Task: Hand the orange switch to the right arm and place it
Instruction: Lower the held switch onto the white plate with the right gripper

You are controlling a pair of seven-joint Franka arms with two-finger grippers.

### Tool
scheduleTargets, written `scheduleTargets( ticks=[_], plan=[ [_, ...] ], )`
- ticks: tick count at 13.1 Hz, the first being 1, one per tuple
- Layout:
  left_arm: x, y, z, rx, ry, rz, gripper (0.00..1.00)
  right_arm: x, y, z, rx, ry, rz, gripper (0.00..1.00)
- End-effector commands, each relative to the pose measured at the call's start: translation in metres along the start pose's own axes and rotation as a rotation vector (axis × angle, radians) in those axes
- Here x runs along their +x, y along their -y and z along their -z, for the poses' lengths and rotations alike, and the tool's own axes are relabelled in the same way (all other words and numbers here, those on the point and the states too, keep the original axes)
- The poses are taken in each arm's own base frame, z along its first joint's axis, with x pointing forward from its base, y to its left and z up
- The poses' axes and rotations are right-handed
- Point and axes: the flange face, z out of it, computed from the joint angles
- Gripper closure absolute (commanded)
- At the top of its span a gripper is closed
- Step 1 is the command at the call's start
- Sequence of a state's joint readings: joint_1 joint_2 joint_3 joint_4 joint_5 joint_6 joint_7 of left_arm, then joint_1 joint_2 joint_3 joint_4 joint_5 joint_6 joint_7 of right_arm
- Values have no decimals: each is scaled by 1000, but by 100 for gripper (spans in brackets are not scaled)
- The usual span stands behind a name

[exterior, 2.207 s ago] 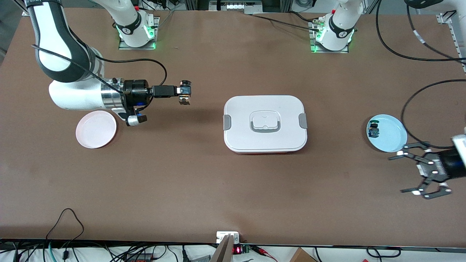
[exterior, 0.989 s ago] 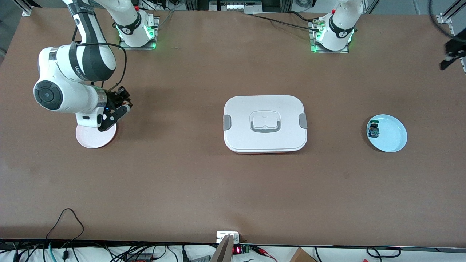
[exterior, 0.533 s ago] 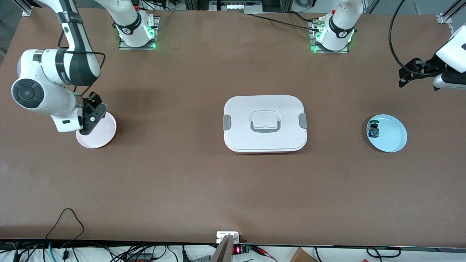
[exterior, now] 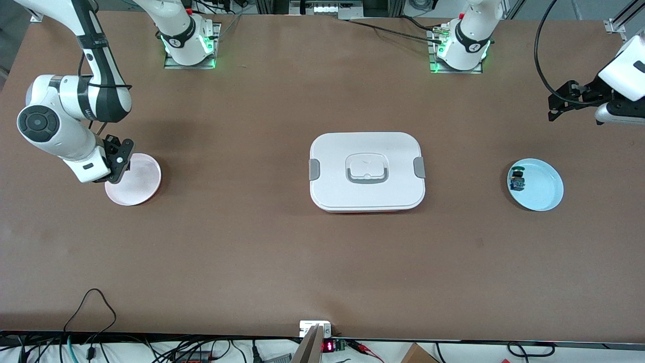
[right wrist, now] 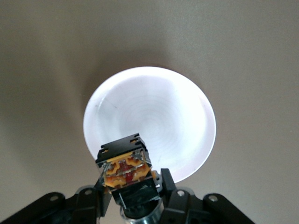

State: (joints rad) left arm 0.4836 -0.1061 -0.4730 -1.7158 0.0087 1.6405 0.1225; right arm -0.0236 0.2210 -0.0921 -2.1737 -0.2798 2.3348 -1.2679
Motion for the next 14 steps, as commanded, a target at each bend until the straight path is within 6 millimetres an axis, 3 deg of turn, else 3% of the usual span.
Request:
scheduleTargets(
  ticks=[1,2,3,4,6,8,14],
  plan=[
    [10,1,3,-8,1,-2,0,-7,4,-23,-24,-11,41,100],
    [20,10,7,-36,-21,8,0,-9,3,-30,-34,-17,37,100],
    [24,7,6,-44,-23,-1,0,-8,2,-37,-39,-22,38,100],
    [26,-11,5,-48,-17,-28,0,-6,2,-44,-44,-28,35,100],
    [26,-26,-2,-54,-6,-55,0,-10,3,-56,-65,-43,19,100],
    [32,-27,-13,-59,4,-47,0,-5,4,-71,-72,-55,16,100],
    [33,-14,-15,-63,14,60,0,-13,16,-121,-80,-88,-33,100]
  ],
)
